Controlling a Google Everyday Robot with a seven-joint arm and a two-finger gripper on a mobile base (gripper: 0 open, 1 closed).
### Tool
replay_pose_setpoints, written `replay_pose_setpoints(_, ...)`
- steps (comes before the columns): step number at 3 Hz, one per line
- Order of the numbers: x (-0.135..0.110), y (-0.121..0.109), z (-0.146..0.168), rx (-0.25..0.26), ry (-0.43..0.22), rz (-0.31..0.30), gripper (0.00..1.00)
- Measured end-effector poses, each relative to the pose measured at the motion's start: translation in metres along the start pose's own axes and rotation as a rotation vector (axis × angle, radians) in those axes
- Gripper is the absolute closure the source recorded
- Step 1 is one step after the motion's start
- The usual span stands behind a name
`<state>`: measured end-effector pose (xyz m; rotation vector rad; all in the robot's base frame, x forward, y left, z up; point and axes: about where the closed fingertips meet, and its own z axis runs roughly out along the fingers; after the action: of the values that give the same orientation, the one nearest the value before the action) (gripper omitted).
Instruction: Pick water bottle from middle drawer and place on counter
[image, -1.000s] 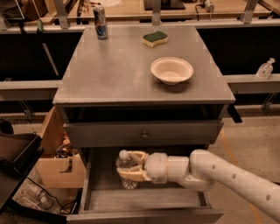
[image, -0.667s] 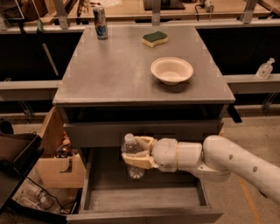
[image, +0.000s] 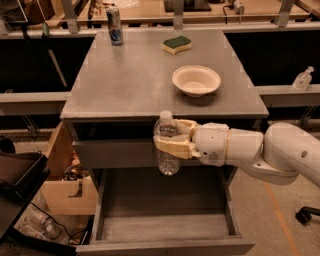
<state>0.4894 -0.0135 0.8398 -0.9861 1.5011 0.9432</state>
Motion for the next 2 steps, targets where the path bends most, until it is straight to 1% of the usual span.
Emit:
replay_pose_setpoints(1, 0.000, 0.000, 0.000, 0.000, 0.000, 0.000, 1.00)
replay_pose_setpoints(2, -0.030, -0.008, -0.003, 0.013, -0.046, -0.030, 1.00)
